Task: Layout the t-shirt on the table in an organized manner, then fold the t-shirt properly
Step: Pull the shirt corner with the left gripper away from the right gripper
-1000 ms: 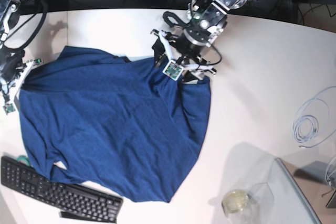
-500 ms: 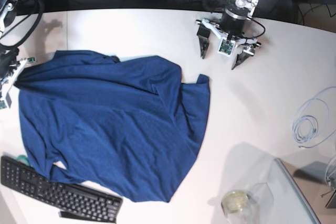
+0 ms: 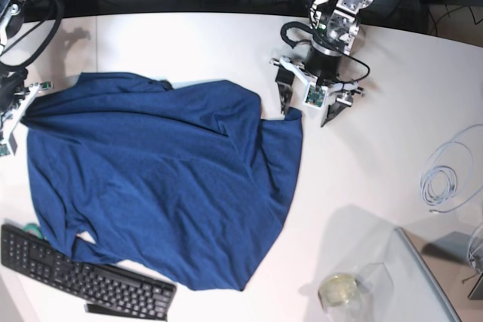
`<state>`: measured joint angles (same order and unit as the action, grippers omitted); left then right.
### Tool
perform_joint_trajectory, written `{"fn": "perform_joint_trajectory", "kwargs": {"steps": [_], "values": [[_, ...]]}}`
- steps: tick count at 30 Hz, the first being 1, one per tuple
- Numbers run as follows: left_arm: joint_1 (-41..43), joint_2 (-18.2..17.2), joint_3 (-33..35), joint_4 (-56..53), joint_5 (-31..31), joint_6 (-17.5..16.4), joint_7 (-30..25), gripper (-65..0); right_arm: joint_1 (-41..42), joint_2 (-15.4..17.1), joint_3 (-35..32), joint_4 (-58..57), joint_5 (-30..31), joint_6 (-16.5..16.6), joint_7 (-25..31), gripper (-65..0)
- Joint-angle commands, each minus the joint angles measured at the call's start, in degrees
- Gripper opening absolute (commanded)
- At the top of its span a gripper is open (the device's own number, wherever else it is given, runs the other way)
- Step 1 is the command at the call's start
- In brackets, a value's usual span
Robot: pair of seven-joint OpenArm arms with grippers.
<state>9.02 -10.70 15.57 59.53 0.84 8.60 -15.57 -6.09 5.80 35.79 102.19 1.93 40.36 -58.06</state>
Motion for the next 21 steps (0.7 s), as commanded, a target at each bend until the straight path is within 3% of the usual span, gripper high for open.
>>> {"fn": "perform_joint_trajectory", "kwargs": {"steps": [1,7,11,16,21], "values": [[-0.44,-0.42,0.30,-0.58,0.35,0.32,2.96,-25.3,0.68,0.92,0.21,0.97,0.22,-0.36,0.79,-64.8],[-1.15,-0.25,0.38,-1.20,0.35,0.32,3.40,-41.1,0.94,0.92,0.21,0.97,0.22,-0.36,0.79,-64.8],[-0.88,-0.69,-0.14,-0.93,0.43,0.32,3.40,-65.0,0.94,0.92,-0.14,0.97,0.22,-0.36,0.79,-64.8],[-0.53,-5.87,-0.14,1.70,0.87,0.41,3.57,-65.0,0.77,0.31,-0.67,0.97,0.22,-0.36,0.35,-64.8],[2.37,-14.93,-0.14,10.58,0.87,0.59,3.92,-65.0,-0.55,-0.31,-4.45,0.97,0.22,-0.36,0.26,-64.8]]}}
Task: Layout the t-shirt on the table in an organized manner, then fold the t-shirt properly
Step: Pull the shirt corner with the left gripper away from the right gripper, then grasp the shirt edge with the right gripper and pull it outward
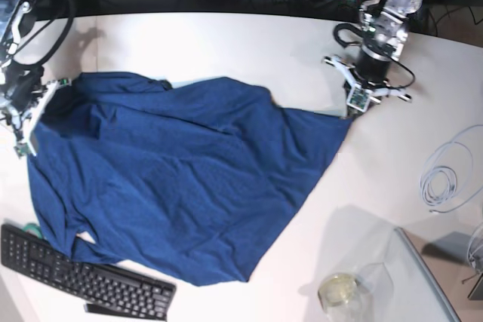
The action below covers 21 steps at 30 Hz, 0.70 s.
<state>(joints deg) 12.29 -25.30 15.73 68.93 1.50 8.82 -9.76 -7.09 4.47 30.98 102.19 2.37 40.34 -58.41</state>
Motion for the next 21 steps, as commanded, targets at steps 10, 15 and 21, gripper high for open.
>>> {"fn": "perform_joint_trajectory", "kwargs": {"steps": [10,15,21], "values": [[-0.21,-4.72,-0.21,17.54,11.29,7.58,16.31,-65.0,3.71,1.20,-0.87,-2.46,-0.22,-0.34,0.61,-64.8],[-5.04,1.61,-0.39,14.20,19.12,7.40,18.86,-65.0,11.97,4.19,-1.31,-4.57,-0.31,-0.34,0.61,-64.8],[-11.55,7.23,-0.30,6.20,20.09,7.40,18.86,-65.0,27.36,8.85,-6.67,-27.51,-0.22,-5.66,2.28,-64.8]]}}
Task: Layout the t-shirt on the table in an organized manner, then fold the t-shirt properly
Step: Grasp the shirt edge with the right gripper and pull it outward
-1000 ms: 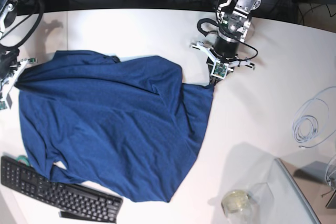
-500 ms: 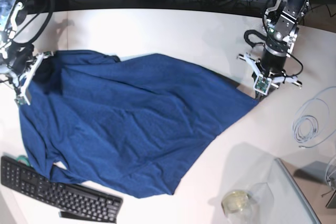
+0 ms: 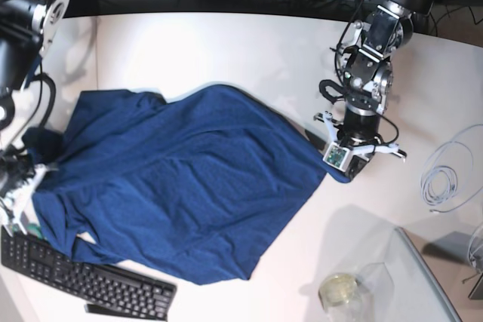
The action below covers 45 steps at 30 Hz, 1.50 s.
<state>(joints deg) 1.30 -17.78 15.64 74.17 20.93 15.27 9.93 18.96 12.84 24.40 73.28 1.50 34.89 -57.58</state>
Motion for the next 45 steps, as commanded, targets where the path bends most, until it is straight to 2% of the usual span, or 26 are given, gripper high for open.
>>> {"fn": "perform_joint_trajectory", "kwargs": {"steps": [1,3,6,7,9,11,12,13,17,19,22,27,36,37,38,41,42,44,45], "values": [[-1.43,0.51,-0.21,-0.63,0.65,0.95,-0.84,-65.0,3.50,0.65,-1.59,-2.90,0.66,-0.83,3.21,-64.8],[-2.66,2.09,-0.21,-3.71,0.57,0.95,-0.84,-65.0,7.19,0.83,-4.23,-10.99,0.66,-2.94,8.04,-64.8],[-4.25,2.62,-0.21,-7.58,0.30,0.95,-1.19,-65.0,13.26,0.57,-8.10,-23.39,0.66,-10.15,15.60,-63.8],[-4.25,2.70,-0.21,-8.11,0.21,0.95,-1.19,-65.0,14.75,0.74,-10.03,-27.43,0.66,-12.26,17.36,-61.2],[-4.25,2.70,-0.03,-8.19,0.21,0.95,-1.19,-65.0,17.04,1.09,-15.04,-32.62,0.66,-13.49,17.98,-49.1],[-4.16,2.70,-0.03,-8.11,0.21,0.95,-1.10,-65.0,16.86,2.24,-18.73,-32.62,0.83,-13.40,15.34,-34.5],[-3.81,2.70,-0.03,-8.11,0.21,0.95,-0.92,-65.0,15.90,2.85,-19.17,-30.33,0.83,-13.40,13.85,-27.8],[-3.63,2.62,-0.12,-8.28,0.13,0.95,-1.10,-65.0,13.43,2.85,-18.03,-26.55,0.92,-13.40,12.62,-24.0],[-2.40,2.09,-0.21,-8.37,0.21,0.95,-1.19,-65.0,-2.48,1.80,-9.68,-2.46,0.92,-13.40,8.04,-22.7],[-1.70,1.74,-0.21,-8.28,0.48,0.95,-1.27,-65.0,-8.54,0.04,-9.15,4.57,0.92,-13.40,6.55,-22.5],[-1.34,1.74,-0.21,-8.19,0.39,0.95,-1.27,-65.0,-13.99,-1.46,-9.15,7.38,0.92,-13.40,6.55,-22.7],[-0.82,1.47,-0.21,-8.28,0.13,0.95,-1.27,-65.0,-16.54,-4.18,-9.15,6.07,0.92,-13.40,8.48,-23.1],[-0.47,1.47,-0.21,-8.28,0.13,0.95,-1.27,-65.0,-16.72,-4.53,-9.41,-3.43,0.74,-13.49,12.62,-23.9],[-0.47,1.47,-0.21,-8.28,0.13,0.95,-1.27,-65.0,-16.72,-4.53,-9.41,-3.96,0.74,-13.40,12.62,-26.4],[-0.47,1.47,-0.21,-8.28,0.13,0.95,-1.27,-65.0,-16.81,-4.53,-9.50,-4.31,0.83,-13.40,12.70,-31.8],[-0.47,1.47,-0.21,-8.19,0.39,0.95,-1.27,-65.0,-17.60,-4.80,-9.15,-3.61,0.92,-13.31,12.35,-60.8],[-0.47,1.47,-0.21,-8.11,0.48,0.95,-1.27,-65.0,-18.04,-5.32,-9.06,-2.37,0.92,-13.31,12.35,-65.0],[0.06,1.39,-0.21,-7.84,0.48,0.95,-1.27,-65.0,-20.76,-5.59,-9.06,2.72,0.92,-13.31,11.38,-62.7],[0.33,1.39,-0.21,-7.58,0.57,0.95,-1.27,-65.0,-22.35,-5.76,-9.06,6.33,0.92,-13.31,9.98,-63.9]]}}
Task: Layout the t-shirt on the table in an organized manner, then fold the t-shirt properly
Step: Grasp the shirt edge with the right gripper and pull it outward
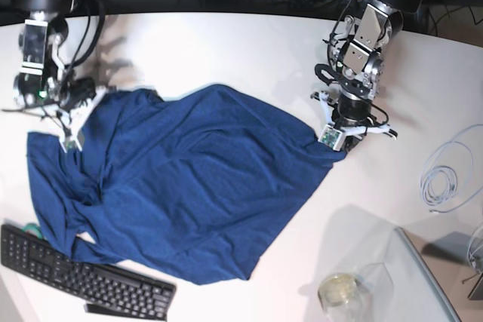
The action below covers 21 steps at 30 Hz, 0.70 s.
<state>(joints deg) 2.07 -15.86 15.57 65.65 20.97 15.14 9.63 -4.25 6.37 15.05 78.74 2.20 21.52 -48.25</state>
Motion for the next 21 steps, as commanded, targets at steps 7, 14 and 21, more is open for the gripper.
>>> {"fn": "perform_joint_trajectory", "kwargs": {"steps": [7,14,21], "values": [[3.96,-0.45,-0.14,7.01,0.52,1.17,-0.70,-65.0,-10.56,0.27,0.29,22.93,0.22,0.06,-8.59,-64.7],[9.93,-0.36,-0.14,14.04,0.52,1.17,-0.62,-65.0,-16.98,0.27,7.41,32.78,0.22,0.06,-10.96,-64.5],[13.28,-0.63,-0.14,16.33,0.61,1.17,-0.62,-65.0,-21.02,0.27,13.22,35.06,0.22,0.06,-13.86,-64.5]]}}
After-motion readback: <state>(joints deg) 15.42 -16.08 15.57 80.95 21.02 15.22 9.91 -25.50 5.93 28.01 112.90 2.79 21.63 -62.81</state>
